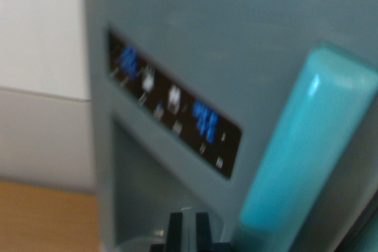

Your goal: Close fridge door

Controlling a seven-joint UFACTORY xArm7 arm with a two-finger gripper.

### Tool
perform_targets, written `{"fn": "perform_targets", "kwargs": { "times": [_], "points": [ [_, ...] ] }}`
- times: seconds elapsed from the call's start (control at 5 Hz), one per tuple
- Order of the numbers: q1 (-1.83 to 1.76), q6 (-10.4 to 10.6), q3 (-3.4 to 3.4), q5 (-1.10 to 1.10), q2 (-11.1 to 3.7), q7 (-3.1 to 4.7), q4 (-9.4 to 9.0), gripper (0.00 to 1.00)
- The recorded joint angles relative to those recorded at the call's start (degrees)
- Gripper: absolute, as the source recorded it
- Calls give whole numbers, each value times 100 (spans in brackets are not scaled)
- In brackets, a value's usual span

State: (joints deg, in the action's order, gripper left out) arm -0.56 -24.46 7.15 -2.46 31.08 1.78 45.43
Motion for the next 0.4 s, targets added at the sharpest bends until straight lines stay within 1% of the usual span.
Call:
{"fn": "perform_targets", "kwargs": {
  "times": [0.2, 0.4],
  "points": [
    [0, 0, 0, 0, 0, 0, 0, 100],
    [4, 2, -234, 0, -259, 0, 140, 100]
  ]
}}
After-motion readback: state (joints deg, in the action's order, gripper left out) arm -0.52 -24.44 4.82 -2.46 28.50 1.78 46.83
